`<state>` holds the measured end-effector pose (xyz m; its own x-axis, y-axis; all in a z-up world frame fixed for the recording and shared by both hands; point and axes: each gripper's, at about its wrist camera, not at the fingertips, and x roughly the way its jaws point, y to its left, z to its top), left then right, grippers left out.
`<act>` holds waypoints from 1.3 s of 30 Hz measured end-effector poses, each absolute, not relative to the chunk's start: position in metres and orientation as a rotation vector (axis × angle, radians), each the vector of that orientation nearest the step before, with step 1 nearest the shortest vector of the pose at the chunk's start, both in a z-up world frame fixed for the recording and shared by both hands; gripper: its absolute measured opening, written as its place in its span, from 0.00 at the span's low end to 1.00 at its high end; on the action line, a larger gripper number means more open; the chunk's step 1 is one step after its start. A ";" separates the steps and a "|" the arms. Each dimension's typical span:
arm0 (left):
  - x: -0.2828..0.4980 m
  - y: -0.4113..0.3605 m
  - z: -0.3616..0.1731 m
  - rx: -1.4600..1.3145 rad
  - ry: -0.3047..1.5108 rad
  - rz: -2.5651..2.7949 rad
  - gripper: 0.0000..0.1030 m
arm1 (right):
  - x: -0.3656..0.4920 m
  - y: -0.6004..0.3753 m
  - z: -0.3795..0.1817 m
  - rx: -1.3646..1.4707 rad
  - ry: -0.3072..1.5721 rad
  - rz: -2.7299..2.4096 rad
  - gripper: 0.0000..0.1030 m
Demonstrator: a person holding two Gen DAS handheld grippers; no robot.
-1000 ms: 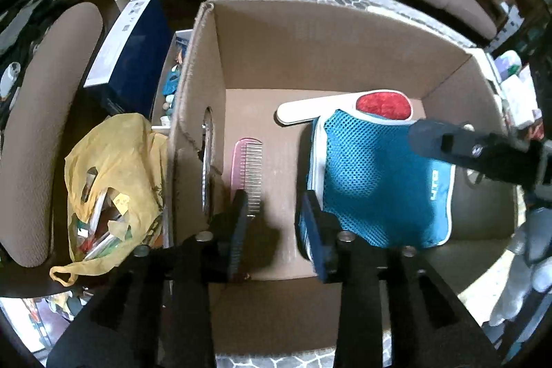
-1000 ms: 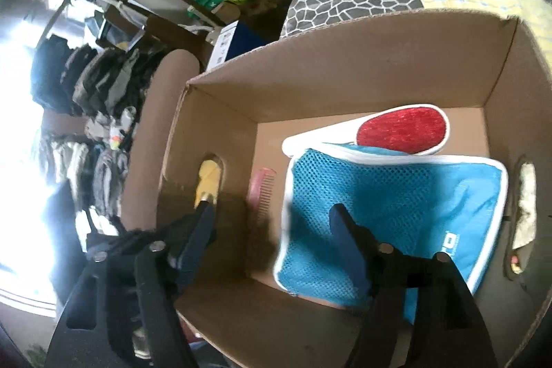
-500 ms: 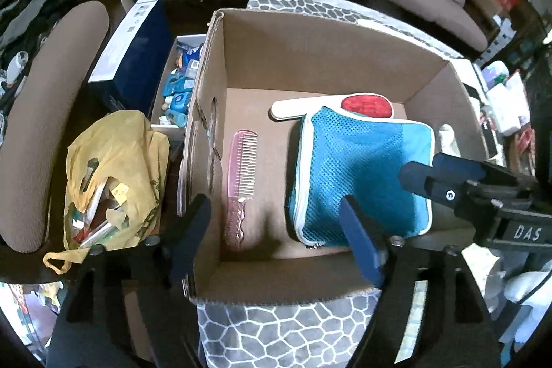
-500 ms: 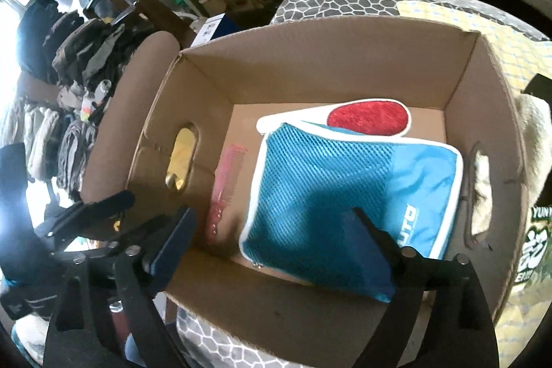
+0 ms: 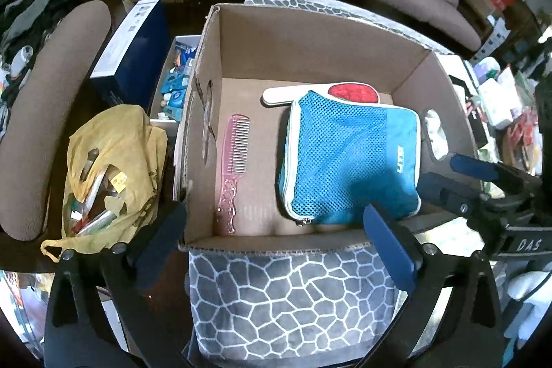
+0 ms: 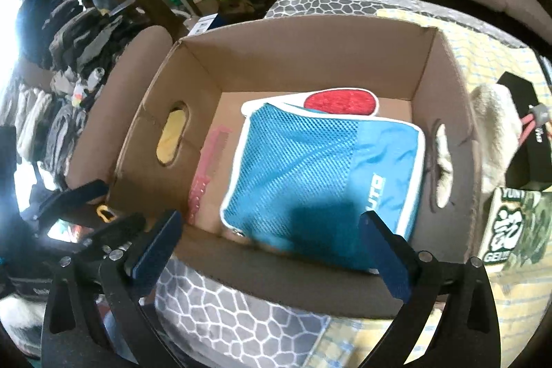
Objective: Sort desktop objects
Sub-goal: 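Withdraw both tools from the box toward the green book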
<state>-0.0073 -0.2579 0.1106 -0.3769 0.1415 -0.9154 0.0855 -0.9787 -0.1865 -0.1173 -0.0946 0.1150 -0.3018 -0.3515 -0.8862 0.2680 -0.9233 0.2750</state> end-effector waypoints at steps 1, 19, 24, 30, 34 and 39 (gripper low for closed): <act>-0.006 -0.258 0.112 -1.731 -0.318 2.562 1.00 | -0.114 -0.094 0.116 1.569 -0.081 -2.270 1.00; 0.029 -0.236 0.121 -1.724 -0.279 2.588 1.00 | -0.072 -0.068 0.124 1.550 -0.038 -2.339 1.00; 0.031 -0.218 0.132 -1.686 -0.224 2.609 1.00 | -0.065 -0.051 0.129 1.545 -0.047 -2.360 1.00; 0.029 -0.192 0.138 -1.653 -0.207 2.619 1.00 | -0.061 -0.018 0.137 1.541 -0.070 -2.395 1.00; 0.025 -0.170 0.139 -1.640 -0.180 2.616 1.00 | -0.056 0.012 0.141 1.544 -0.091 -2.424 1.00; 0.017 -0.135 0.140 -1.612 -0.162 2.602 1.00 | -0.047 0.051 0.144 1.552 -0.062 -2.474 1.00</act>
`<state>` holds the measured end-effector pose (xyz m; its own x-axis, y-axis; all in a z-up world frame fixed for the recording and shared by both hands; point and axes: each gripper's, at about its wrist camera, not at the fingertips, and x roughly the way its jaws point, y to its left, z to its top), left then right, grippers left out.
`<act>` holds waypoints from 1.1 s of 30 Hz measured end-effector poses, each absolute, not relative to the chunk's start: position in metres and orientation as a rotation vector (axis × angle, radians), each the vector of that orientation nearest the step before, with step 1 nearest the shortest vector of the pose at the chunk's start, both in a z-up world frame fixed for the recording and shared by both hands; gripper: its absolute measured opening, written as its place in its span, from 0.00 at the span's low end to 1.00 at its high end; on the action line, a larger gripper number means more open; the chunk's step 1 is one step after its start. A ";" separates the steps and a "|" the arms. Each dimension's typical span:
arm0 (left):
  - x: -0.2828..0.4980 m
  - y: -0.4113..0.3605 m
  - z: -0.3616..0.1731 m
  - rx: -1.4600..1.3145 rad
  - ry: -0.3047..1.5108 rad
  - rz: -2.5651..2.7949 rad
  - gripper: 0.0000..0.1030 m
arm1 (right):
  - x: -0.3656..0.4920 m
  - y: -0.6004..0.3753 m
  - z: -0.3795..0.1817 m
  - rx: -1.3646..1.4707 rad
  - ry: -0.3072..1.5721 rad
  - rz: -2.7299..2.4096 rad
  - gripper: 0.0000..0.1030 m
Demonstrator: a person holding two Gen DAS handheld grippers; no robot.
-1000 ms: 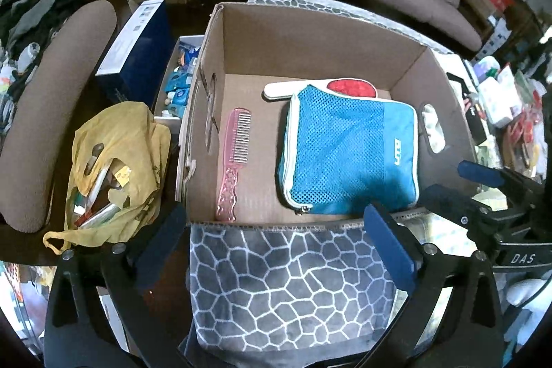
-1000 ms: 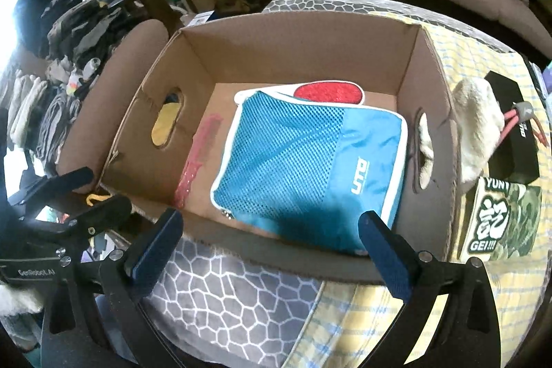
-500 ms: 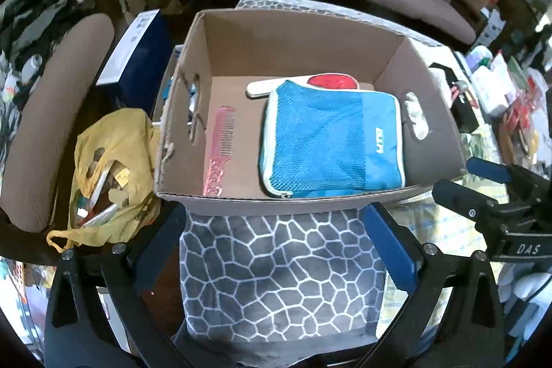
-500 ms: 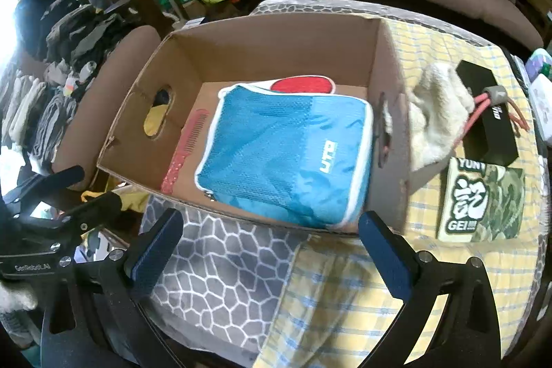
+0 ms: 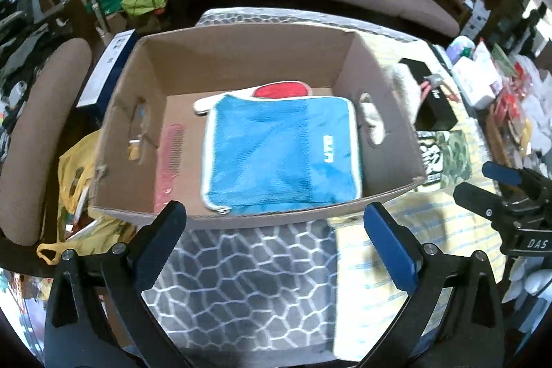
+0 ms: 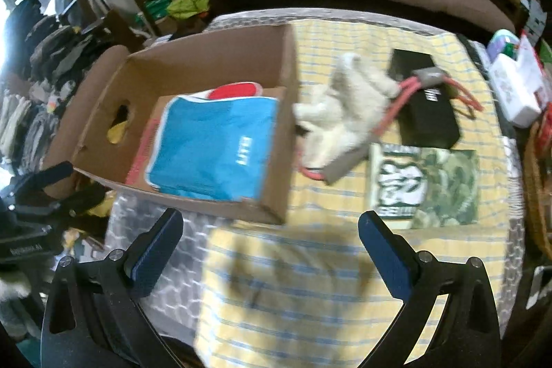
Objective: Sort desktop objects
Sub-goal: 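Withdraw both tools from the box toward the green book, then move both tools down onto the green 'YUN' book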
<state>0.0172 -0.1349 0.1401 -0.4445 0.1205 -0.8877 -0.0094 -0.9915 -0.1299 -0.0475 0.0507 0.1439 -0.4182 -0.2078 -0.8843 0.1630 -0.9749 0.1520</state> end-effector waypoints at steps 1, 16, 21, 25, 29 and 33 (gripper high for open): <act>0.015 -0.128 0.140 -1.609 -0.155 2.597 1.00 | -0.046 0.062 0.144 1.560 -0.061 -2.485 1.00; -0.010 -0.014 0.149 -1.470 -0.070 2.505 1.00 | -0.035 0.215 0.155 1.600 -0.235 -2.639 1.00; -0.022 0.027 0.150 -1.430 -0.061 2.479 1.00 | -0.037 0.256 0.153 1.616 -0.264 -2.676 1.00; -0.026 0.055 0.150 -1.390 -0.092 2.456 1.00 | -0.044 0.281 0.142 1.646 -0.275 -2.679 1.00; -0.031 0.091 0.144 -1.369 -0.058 2.427 1.00 | -0.052 0.300 0.126 1.682 -0.288 -2.673 0.99; -0.042 0.125 0.124 -1.403 -0.029 2.392 1.00 | -0.059 0.318 0.108 1.695 -0.346 -2.669 0.94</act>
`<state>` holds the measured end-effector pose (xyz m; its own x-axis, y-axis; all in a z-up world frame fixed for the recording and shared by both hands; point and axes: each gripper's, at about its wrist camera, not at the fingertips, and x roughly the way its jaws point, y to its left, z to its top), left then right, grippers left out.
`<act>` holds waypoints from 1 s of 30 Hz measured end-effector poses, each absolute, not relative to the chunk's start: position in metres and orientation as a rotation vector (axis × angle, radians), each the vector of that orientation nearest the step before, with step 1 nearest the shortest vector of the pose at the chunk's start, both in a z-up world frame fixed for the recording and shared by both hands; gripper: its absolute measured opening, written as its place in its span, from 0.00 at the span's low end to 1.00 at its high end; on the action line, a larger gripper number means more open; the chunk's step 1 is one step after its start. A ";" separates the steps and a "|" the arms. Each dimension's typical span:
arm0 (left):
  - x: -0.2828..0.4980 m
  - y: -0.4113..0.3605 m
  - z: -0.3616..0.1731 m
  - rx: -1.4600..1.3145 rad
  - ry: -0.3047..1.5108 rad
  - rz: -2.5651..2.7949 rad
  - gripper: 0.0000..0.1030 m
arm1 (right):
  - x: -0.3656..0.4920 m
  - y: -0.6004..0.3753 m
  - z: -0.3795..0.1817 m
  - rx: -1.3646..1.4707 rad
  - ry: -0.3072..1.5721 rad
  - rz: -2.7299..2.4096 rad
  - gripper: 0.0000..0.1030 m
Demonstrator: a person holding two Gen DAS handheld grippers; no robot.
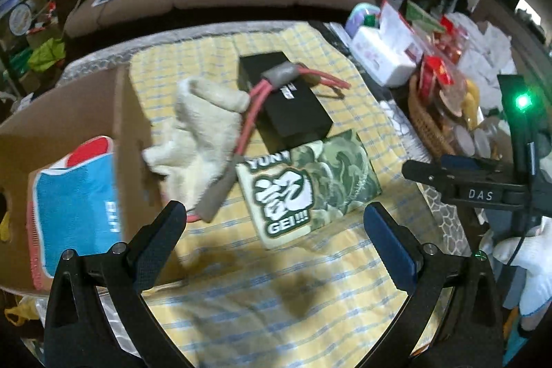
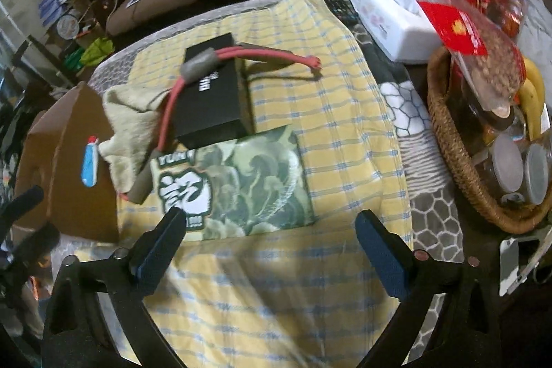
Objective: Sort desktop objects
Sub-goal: 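Move both tools down onto the green 'YUN' book, then grasp the green 'YUN' book edge with both grippers and lift it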
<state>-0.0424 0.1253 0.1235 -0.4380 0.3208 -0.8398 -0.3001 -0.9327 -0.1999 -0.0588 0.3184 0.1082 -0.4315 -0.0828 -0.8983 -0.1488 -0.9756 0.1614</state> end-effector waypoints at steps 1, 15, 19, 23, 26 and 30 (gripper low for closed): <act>-0.045 0.131 0.118 -1.411 -0.022 2.390 1.00 | -0.060 0.321 0.105 -1.652 0.350 2.601 0.93; -0.080 0.151 0.029 -1.603 -0.020 2.361 0.84 | -0.088 0.358 0.051 -1.710 0.496 2.577 0.68; -0.086 0.143 0.017 -1.636 -0.050 2.365 0.84 | -0.094 0.362 0.037 -1.732 0.540 2.573 0.62; -0.092 0.138 0.005 -1.681 -0.074 2.343 0.76 | -0.096 0.363 0.026 -1.750 0.569 2.565 0.60; -0.095 0.134 -0.004 -1.715 -0.111 2.322 0.76 | -0.097 0.364 0.019 -1.765 0.594 2.565 0.57; -0.097 0.131 -0.014 -1.742 -0.170 2.299 0.76 | -0.098 0.364 0.014 -1.771 0.660 2.581 0.43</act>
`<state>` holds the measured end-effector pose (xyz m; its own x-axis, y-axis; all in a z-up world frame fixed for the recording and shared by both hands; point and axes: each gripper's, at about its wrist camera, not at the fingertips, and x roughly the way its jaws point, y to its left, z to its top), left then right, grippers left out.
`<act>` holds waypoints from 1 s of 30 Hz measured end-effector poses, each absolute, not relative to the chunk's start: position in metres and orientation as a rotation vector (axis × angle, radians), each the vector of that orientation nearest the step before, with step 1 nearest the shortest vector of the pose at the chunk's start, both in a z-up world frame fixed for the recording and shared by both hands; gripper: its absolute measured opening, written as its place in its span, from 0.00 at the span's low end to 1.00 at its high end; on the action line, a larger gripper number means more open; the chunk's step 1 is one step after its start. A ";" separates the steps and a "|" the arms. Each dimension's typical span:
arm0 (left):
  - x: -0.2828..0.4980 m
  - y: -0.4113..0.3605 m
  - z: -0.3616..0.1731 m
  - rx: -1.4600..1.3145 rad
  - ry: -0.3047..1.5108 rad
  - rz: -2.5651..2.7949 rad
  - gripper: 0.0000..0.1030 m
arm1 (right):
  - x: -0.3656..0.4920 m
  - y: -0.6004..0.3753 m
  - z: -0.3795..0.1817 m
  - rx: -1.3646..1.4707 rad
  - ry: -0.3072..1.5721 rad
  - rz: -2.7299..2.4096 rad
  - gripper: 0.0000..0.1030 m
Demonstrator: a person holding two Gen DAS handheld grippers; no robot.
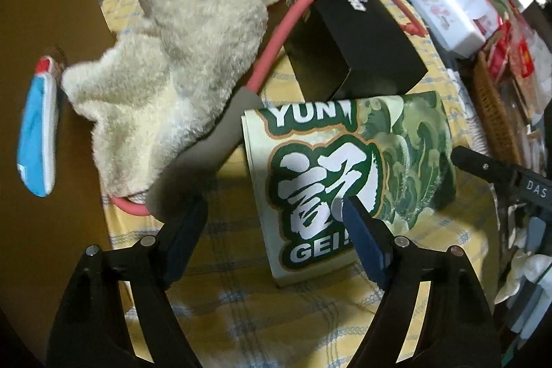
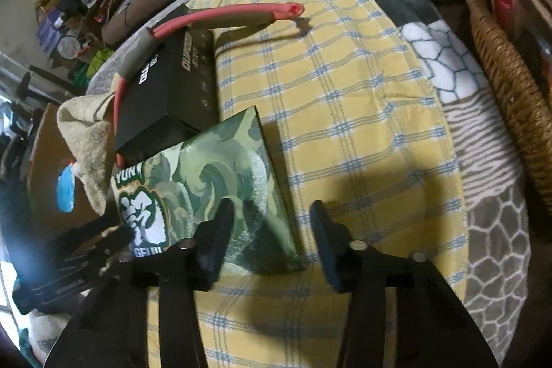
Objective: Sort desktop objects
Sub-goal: 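Grasp the green 'YUN' book edge with both grippers and lift it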
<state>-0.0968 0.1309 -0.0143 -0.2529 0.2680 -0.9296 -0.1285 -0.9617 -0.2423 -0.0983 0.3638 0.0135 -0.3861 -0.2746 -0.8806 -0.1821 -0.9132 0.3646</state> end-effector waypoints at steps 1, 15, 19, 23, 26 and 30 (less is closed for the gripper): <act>-0.097 0.130 -0.018 -1.757 -0.183 2.289 0.76 | -0.099 0.364 0.012 1.709 -0.641 -2.486 0.43; -0.096 0.140 -0.017 -1.738 -0.194 2.232 0.45 | -0.099 0.353 -0.001 1.748 -0.644 -2.446 0.42; -0.095 0.141 -0.007 -1.706 -0.222 2.229 0.45 | -0.094 0.361 0.015 1.689 -0.691 -2.471 0.42; -0.090 0.147 0.017 -1.637 -0.201 2.256 0.45 | -0.091 0.363 0.037 1.649 -0.685 -2.506 0.42; -0.086 0.146 0.041 -1.582 -0.207 2.278 0.45 | -0.087 0.362 0.053 1.634 -0.669 -2.530 0.42; -0.081 0.145 0.066 -1.534 -0.213 2.291 0.44 | -0.077 0.360 0.077 1.599 -0.660 -2.561 0.42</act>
<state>-0.0806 0.1451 0.0662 -0.3361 0.3867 -0.8588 -0.2218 -0.9187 -0.3269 -0.0774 0.3603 0.0773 -0.4635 -0.2626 -0.8463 -0.1787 -0.9077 0.3796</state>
